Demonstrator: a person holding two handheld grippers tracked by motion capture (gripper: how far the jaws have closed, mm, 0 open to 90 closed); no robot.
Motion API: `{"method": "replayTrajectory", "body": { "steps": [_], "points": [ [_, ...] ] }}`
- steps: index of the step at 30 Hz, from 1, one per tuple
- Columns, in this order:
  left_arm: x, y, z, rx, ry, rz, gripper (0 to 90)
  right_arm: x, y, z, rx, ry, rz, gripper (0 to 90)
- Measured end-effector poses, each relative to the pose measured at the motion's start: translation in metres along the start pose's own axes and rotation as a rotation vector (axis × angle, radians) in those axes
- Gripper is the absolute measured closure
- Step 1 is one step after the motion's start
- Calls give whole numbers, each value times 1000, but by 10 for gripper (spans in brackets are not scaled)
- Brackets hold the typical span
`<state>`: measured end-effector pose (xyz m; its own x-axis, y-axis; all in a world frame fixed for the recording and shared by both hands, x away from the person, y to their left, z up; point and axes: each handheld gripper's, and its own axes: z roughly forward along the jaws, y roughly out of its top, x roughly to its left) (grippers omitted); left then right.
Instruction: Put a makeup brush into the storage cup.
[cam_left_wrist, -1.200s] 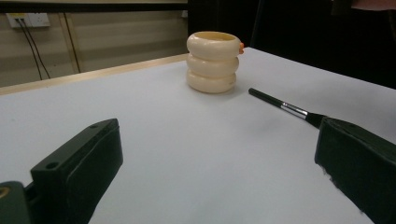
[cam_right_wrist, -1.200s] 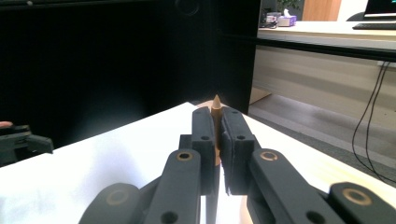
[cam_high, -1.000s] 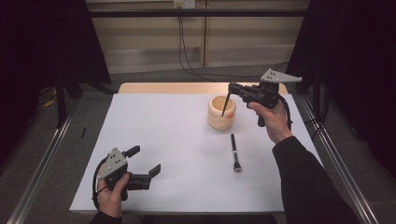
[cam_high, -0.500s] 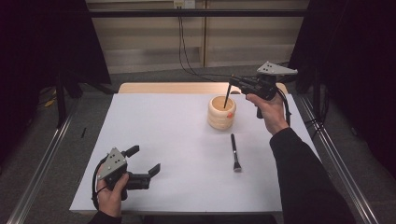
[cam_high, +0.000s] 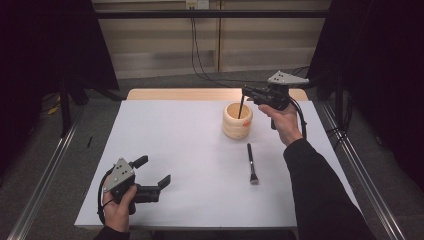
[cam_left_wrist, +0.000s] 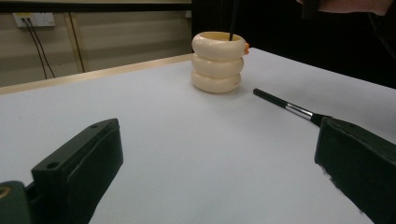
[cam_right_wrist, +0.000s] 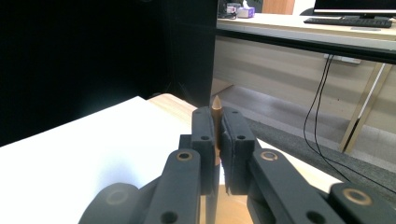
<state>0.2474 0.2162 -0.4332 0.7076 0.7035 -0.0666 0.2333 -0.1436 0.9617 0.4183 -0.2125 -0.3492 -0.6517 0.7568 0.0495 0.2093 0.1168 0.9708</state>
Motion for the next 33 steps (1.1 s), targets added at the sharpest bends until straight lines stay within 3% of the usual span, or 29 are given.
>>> {"method": "replayTrajectory", "body": {
  "steps": [11,33],
  "points": [
    [4,0,-2,-1,10,-10,10,-2,-20,7,39,-11,23,855],
    [4,-1,-1,7,17,4,10,-5,-36,6,54,-13,51,850]
  ]
}}
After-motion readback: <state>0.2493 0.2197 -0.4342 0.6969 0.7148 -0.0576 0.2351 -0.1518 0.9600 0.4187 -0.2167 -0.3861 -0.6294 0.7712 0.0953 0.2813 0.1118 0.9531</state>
